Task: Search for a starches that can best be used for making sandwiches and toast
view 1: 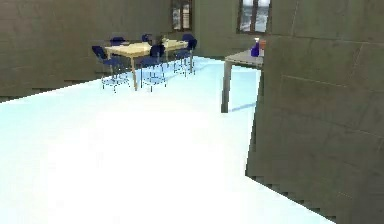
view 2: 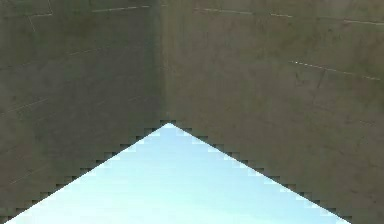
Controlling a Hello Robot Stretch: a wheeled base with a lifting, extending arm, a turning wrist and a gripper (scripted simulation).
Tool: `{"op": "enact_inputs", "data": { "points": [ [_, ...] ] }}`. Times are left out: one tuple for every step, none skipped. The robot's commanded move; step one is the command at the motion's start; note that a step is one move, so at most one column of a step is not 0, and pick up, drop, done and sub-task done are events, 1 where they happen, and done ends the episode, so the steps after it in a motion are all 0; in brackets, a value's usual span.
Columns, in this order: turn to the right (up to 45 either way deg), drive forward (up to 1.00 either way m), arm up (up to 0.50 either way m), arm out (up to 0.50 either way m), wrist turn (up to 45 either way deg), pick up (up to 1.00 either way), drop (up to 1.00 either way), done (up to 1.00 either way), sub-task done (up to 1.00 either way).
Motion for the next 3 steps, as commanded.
{"op": "enact_inputs", "data": {
  "points": [
    [0.0, 1.00, 0.00, 0.00, 0.0, 0.00, 0.00, 0.00, 0.00],
    [-12.0, 0.00, 0.00, 0.00, 0.0, 0.00, 0.00, 0.00, 0.00],
    [0.0, 0.25, 0.00, 0.00, 0.0, 0.00, 0.00, 0.00, 0.00]
  ]
}}
